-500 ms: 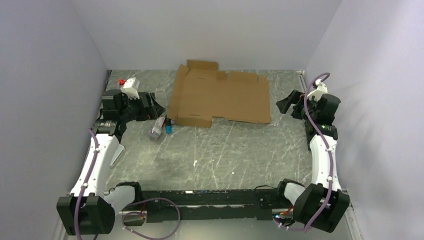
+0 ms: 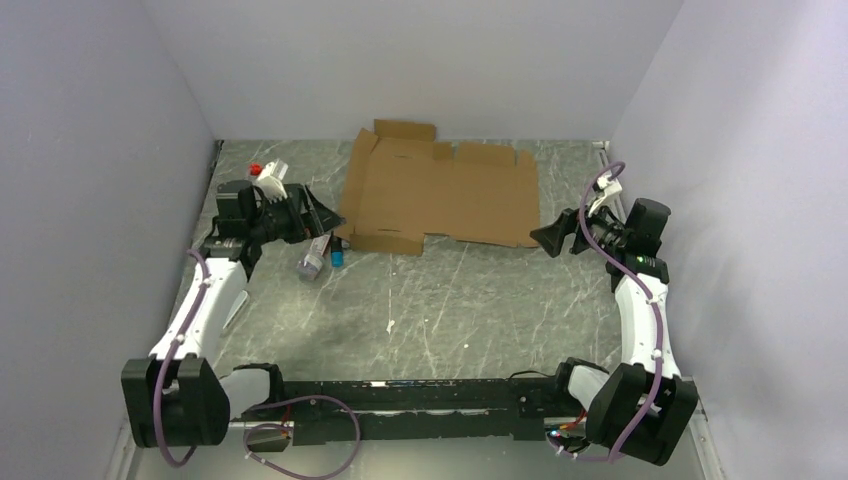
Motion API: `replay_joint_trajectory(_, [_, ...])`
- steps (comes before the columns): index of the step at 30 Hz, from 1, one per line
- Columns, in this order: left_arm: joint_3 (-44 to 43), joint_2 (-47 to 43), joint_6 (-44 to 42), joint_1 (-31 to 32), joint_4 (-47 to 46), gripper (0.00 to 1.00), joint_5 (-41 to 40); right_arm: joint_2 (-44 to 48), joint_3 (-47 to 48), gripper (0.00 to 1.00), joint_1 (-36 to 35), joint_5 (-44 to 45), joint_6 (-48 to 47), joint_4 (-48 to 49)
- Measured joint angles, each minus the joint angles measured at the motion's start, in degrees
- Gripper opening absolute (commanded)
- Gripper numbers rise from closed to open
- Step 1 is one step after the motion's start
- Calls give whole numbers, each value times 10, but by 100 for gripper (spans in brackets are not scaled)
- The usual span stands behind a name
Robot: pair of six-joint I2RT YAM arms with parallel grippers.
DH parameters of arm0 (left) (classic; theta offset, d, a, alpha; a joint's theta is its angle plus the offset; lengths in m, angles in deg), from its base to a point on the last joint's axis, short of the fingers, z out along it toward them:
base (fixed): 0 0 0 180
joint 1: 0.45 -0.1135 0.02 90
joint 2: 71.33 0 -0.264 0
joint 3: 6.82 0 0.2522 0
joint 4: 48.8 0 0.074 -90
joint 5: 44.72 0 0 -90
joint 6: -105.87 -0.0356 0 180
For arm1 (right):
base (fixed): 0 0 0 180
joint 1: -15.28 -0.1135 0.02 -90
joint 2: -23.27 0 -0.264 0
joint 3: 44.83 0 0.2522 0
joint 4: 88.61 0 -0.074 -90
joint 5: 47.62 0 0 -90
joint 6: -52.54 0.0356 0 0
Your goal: Fold the paper box
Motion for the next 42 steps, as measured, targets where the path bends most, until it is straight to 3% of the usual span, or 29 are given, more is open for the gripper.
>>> replay_joint_trajectory(7, [83,77,127,32,-97,93,27,0,0,100,-2,-38,-46,-24])
replay_joint_trajectory(12, [77,94,134,87,-96,94,-24,0,0,100,-17,-48,-58,-32])
replay_joint_trajectory(17, [38,141,119,88,-106,88,-80,0,0,100,-35,-52,-63,-33])
replay_joint_trajectory(22, [-42,219,70,88,-48,88,-117,0,0,100,-50,-51,-66,-33])
replay_joint_trajectory(29, [-239,308,-45,84,65,88,-211,0,0,100,-76,-48,-68,-33])
replay_joint_trajectory(35, [-381,445,-106,56,82,88,-185,0,0,100,-87,-48,-70,-35])
replay_joint_trajectory(42, [-444,568,-136,31,112,85,-127,3,0,100,-94,-45,-70,-37])
